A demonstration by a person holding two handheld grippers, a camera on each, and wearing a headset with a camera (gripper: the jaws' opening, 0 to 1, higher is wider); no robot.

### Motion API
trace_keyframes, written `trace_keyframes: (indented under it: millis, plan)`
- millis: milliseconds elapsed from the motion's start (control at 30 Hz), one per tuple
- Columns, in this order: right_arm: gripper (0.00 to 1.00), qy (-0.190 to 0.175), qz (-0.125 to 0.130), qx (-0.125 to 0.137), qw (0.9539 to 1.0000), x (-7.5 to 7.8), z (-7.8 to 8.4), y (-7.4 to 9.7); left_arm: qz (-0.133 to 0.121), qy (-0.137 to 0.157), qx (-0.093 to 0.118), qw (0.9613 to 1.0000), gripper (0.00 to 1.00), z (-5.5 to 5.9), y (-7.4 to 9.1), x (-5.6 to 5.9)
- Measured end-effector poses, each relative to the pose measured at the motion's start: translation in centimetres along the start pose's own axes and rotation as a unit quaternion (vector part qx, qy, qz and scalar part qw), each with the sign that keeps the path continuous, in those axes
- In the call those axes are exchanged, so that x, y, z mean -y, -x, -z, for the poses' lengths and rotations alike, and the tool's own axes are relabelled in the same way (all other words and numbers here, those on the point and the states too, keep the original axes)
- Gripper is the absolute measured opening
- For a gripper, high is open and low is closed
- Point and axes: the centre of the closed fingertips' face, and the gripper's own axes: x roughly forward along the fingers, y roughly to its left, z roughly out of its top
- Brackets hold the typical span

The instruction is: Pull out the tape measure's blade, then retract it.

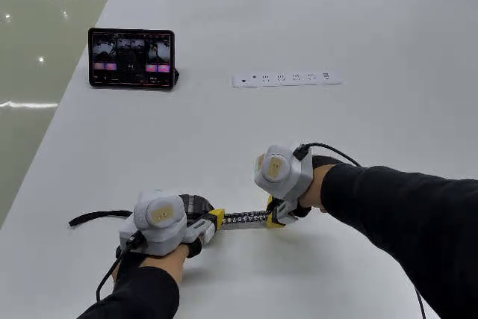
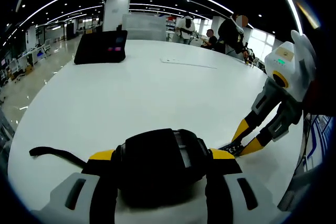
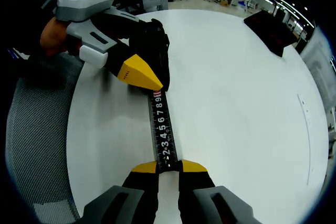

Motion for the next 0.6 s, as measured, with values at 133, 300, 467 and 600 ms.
trace_keyframes:
  millis: [133, 300, 467, 600]
  plan:
    - [0.1, -0.003, 0.002, 0.003, 1.0, 0.0, -0.15, -0.07, 0.002, 0.003, -0.001, 1.0, 0.64, 0.02, 0.0, -0.01]
    - [0.1, -0.006, 0.003, 0.003, 1.0, 0.01, -0.33, -0.14, 0.005, 0.006, -0.003, 1.0, 0.64, 0.05, 0.0, -0.01]
    - [0.1, -0.006, 0.001, 0.004, 1.0, 0.01, -0.48, -0.2, 0.005, 0.006, -0.003, 1.0, 0.64, 0.04, -0.02, -0.01]
    - [0.1, -0.006, -0.001, 0.003, 1.0, -0.01, -0.62, -0.25, 0.005, 0.006, -0.002, 1.0, 0.64, 0.03, -0.01, 0.0]
